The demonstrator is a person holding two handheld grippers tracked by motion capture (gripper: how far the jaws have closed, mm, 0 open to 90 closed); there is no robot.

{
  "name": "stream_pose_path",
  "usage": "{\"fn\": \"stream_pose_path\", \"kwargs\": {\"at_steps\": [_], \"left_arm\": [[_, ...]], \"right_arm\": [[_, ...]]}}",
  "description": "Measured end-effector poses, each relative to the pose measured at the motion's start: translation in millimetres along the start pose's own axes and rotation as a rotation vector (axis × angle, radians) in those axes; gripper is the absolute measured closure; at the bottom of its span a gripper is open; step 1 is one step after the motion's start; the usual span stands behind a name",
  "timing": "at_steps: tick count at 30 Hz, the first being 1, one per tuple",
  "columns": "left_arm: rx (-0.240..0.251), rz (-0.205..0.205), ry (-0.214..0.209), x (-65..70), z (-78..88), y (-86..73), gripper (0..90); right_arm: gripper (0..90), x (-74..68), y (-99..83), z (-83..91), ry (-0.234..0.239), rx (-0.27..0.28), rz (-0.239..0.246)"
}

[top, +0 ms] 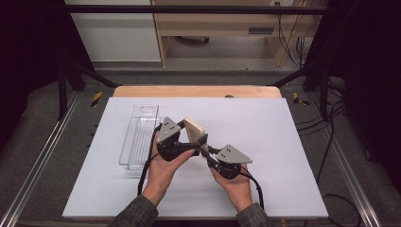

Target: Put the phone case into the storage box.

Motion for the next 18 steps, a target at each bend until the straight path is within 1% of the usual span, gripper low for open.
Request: {"fn": "stream_pose_path", "kwargs": {"at_steps": [6, 10, 12, 15, 17, 18], "left_arm": [[-0.004, 0.0, -0.001, -0.2, -0.3, -0.6, 11.4], [-0.006, 0.003, 0.008, -3.3, 0.0, -1.2, 11.5], [-0.008, 0.003, 0.018, -6.3, 0.6, -1.5, 11.5], [-0.01, 0.005, 0.03, -10.9, 2.2, -1.1, 11.5], [-0.01, 0.007, 0.04, -14.1, 3.6, -0.2, 11.5], [-0.012, 0.0, 0.049, -16.1, 4.5, 0.4, 11.5]], "right_arm": [[76.8, 0.1, -0.7, -0.5, 0.003, -0.007, 0.003], [72.1, 1.1, -1.1, 0.0, 0.006, -0.015, 0.002], [67.5, 2.0, -0.7, 0.6, 0.0, -0.015, 0.002], [58.0, 3.5, -0.1, 1.6, -0.01, -0.016, -0.005], [49.3, 5.7, -0.2, 2.2, -0.026, -0.024, -0.021], [45.5, 6.5, 0.0, 2.5, -0.029, -0.025, -0.027]]}}
Point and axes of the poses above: each handheld gripper's, and its own axes: z roughly backward along the jaws, y roughly out of its top, x roughly to its right, the point moved 8 cm from there along -z, roughly forward along the jaws, and after that the axes turned 12 degrees about -z, right-handed, at the moved point
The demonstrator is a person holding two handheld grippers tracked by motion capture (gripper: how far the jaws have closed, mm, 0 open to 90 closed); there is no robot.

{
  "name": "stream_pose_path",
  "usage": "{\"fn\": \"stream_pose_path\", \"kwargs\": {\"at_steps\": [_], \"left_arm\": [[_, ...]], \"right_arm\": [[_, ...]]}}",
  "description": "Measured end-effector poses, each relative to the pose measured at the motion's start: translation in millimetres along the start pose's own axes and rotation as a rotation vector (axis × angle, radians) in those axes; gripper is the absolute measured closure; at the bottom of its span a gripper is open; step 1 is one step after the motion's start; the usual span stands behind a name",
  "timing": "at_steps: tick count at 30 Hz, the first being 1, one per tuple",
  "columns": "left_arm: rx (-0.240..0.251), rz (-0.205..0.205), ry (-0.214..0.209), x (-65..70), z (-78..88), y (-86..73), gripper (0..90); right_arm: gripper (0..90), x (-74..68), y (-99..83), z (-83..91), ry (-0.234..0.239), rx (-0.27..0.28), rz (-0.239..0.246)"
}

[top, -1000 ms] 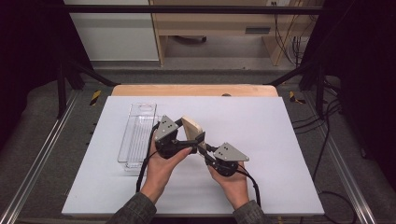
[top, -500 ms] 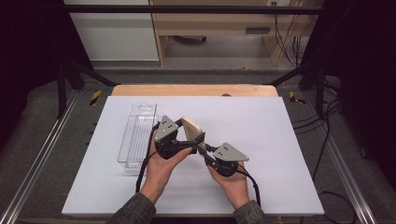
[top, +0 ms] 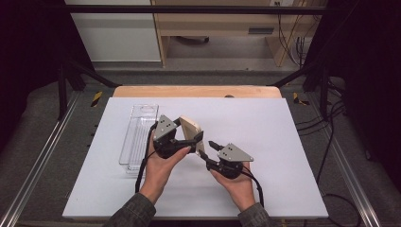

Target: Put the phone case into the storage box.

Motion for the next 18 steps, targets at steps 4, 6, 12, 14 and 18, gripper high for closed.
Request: {"fn": "stream_pose_path", "kwargs": {"at_steps": [4, 6, 12, 14, 18], "left_arm": [[0.008, -0.01, 0.026, -6.3, 3.9, 5.8, 11.5], [0.013, -0.019, 0.038, -8.9, 6.2, 9.2, 11.4], [0.033, -0.013, 0.071, -19.5, 17.5, 17.7, 11.4], [0.041, -0.011, 0.081, -23.7, 22.1, 20.1, 11.4], [0.051, 0.003, 0.099, -33.7, 28.6, 23.6, 11.4]], "right_arm": [[30.5, 2.4, -0.4, 0.6, -0.01, -0.013, -0.01], [24.6, 3.9, 0.3, 1.5, -0.023, -0.013, -0.008], [13.5, 10.3, -0.5, 2.7, -0.064, -0.031, 0.003], [11.8, 12.5, -1.5, 2.9, -0.07, -0.041, -0.002], [10.4, 15.9, -1.3, 5.5, -0.074, -0.044, 0.003]]}}
Point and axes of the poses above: each handheld gripper's, and its own axes: z roughly backward along the jaws, y roughly out of its top, x roughly to its right, the point moved 8 cm from there along -z, roughly forward along the jaws, and after that the axes turned 12 degrees about -z, right-handed, at the moved point
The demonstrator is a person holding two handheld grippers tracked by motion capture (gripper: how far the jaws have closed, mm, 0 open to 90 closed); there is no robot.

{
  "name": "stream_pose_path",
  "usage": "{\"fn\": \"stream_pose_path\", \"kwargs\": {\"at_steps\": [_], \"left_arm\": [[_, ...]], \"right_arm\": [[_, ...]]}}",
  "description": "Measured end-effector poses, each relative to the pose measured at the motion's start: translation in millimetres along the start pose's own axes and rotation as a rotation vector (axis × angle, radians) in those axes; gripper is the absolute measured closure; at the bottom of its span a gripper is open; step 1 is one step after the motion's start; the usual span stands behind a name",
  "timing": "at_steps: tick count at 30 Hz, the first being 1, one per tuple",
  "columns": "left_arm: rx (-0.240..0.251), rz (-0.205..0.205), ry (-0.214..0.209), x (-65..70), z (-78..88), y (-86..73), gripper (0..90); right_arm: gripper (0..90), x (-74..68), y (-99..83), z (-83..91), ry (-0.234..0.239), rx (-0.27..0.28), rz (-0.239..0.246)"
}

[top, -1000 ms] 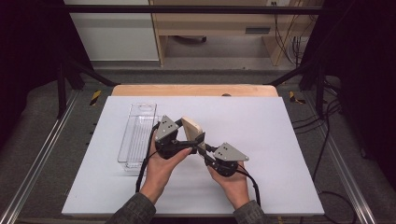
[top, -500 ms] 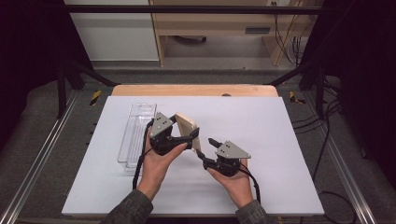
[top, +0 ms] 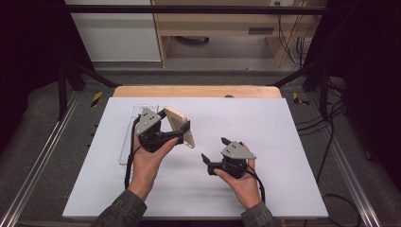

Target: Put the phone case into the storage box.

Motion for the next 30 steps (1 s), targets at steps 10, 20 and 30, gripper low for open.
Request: {"fn": "stream_pose_path", "kwargs": {"at_steps": [10, 20, 30], "left_arm": [[0.01, 0.008, 0.064, -25.4, 14.4, 9.9, 11.3], [0.005, 0.014, 0.109, -42.0, 24.7, 11.9, 11.2], [-0.012, 0.016, 0.149, -56.6, 34.8, 11.9, 11.2]], "right_arm": [[9.3, 3.6, -4.7, 1.4, 0.001, -0.022, -0.001], [7.8, 5.2, -1.9, 3.5, 0.023, -0.001, -0.023], [6.8, 11.9, 2.0, 9.6, 0.009, 0.029, -0.033]]}}
Point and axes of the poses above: each handheld gripper's, and its own axes: z roughly backward along the jaws, y roughly out of its top, x roughly to its right, the point moved 8 cm from there along -z, roughly forward along the jaws, and after that the axes turned 12 degrees about -z, right-handed, at the moved point
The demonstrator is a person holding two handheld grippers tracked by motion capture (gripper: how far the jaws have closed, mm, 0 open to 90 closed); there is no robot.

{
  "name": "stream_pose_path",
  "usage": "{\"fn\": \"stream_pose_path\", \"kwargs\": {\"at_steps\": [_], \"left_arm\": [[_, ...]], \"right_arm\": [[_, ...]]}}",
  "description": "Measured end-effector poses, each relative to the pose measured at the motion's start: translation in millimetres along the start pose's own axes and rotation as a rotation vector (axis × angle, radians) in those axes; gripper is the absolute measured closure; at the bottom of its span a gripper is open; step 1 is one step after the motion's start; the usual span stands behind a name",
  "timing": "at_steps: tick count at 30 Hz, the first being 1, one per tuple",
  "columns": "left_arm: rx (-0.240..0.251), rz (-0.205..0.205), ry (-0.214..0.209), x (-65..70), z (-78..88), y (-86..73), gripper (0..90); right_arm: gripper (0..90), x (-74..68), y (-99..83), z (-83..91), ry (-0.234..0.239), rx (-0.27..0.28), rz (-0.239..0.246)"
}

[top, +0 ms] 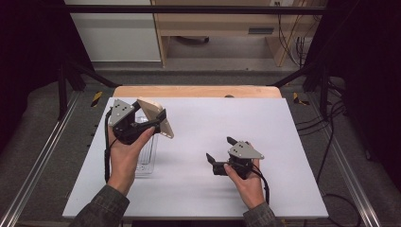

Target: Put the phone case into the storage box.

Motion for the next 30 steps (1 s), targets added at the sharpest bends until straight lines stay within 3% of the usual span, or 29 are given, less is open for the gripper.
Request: {"fn": "stream_pose_path", "kwargs": {"at_steps": [13, 18, 30], "left_arm": [[-0.012, 0.008, 0.065, -25.4, 8.6, 4.2, 11.1], [-0.012, 0.013, 0.078, -31.2, 6.5, 5.1, 11.1], [-0.026, 0.01, 0.115, -45.8, -4.0, 3.6, 11.1]], "right_arm": [[6.0, 17.5, -1.3, 13.5, -0.029, 0.013, -0.026], [7.8, 31.4, -0.2, 21.4, -0.119, 0.05, -0.024], [4.9, 59.7, -4.5, 47.3, -0.167, 0.067, -0.05]]}}
Point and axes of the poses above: each handheld gripper's, and its own axes: z roughly backward along the jaws, y roughly out of its top, x roughly to its right, the point moved 8 cm from there along -z, roughly forward along the jaws, and after that the axes turned 12 degrees about -z, right-handed, at the moved point
